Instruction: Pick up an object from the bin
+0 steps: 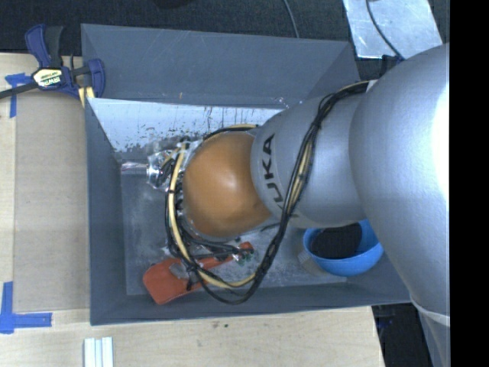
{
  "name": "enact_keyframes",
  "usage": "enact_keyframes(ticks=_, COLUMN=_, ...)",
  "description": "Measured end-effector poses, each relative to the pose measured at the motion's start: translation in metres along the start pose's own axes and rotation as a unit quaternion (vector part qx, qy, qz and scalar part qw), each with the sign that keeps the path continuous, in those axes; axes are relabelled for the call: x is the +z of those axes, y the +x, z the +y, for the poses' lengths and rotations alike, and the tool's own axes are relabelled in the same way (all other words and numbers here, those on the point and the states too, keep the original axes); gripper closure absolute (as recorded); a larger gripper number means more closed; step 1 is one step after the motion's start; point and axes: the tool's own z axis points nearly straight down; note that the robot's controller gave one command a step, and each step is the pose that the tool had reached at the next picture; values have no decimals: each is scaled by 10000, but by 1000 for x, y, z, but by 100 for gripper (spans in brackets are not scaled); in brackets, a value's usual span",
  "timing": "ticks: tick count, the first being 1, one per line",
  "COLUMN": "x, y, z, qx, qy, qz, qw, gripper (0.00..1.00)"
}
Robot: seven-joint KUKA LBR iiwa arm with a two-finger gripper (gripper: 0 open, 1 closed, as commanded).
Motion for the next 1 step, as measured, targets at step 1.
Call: enact_keyframes(ticks=1, x=-20, y=0, z=0, qx=8, qy=-2, qz=1, qw=10000, gripper=100)
